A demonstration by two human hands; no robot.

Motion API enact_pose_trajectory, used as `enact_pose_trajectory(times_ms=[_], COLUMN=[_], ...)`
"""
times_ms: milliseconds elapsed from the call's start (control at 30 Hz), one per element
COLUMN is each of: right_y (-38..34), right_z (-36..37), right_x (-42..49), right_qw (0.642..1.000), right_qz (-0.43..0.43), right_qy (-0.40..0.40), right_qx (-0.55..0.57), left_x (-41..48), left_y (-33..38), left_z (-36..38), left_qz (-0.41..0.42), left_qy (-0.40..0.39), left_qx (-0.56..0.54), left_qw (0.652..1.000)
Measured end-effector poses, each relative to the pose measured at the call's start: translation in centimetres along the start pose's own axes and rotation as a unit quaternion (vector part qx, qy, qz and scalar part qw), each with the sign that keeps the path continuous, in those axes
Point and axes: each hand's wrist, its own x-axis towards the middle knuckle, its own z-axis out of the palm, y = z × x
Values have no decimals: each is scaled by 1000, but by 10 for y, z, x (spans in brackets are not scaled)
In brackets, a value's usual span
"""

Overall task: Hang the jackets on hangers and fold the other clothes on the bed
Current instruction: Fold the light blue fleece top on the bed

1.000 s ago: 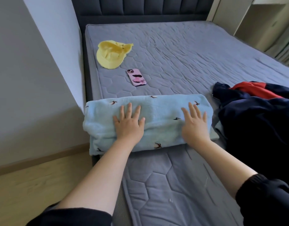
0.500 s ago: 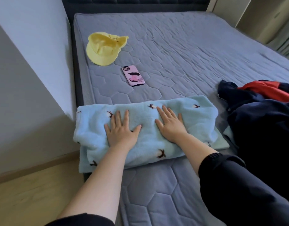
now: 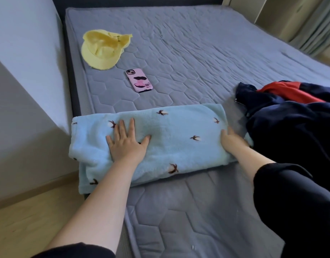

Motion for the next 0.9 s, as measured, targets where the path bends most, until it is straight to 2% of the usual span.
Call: enact_pose_trajectory(times_ms=[67, 133, 200, 267, 333, 400, 467, 533, 633, 733, 900], right_y=[19, 27, 26, 22, 17, 13, 10, 8, 7, -2, -29], right_z=[-7, -13, -22, -27, -29, -29, -32, -33, -31, -32, -40], right_x=[-1, -3, -6, -11, -16, -19, -21, -24, -29, -38, -54], right_qw=[997, 985, 951, 901, 885, 892, 873, 840, 821, 822, 839], right_qz=[19, 23, 48, 69, 75, 81, 91, 104, 116, 85, -30], right_qy=[-33, -21, 0, -16, -36, -56, -125, -192, -215, -173, 7], right_qx=[71, 170, 305, 428, 459, 440, 462, 496, 517, 536, 544], left_x=[0, -1, -4, -14, -33, -54, -62, -57, -40, -29, -28], left_y=[6, 16, 29, 49, 76, 97, 101, 98, 97, 94, 99], left_z=[-6, -16, -30, -37, -32, -13, 9, 22, 24, 16, -8], left_qz=[-4, -12, 6, 107, 247, 313, 279, 243, 220, 202, 204], left_qy=[2, 4, 31, 106, 132, 62, -25, -63, -104, -148, -194], left_qx=[16, 32, 30, 0, -4, 60, 108, 100, 45, -9, -82], left_qw=[1000, 999, 999, 989, 960, 946, 954, 963, 969, 968, 956])
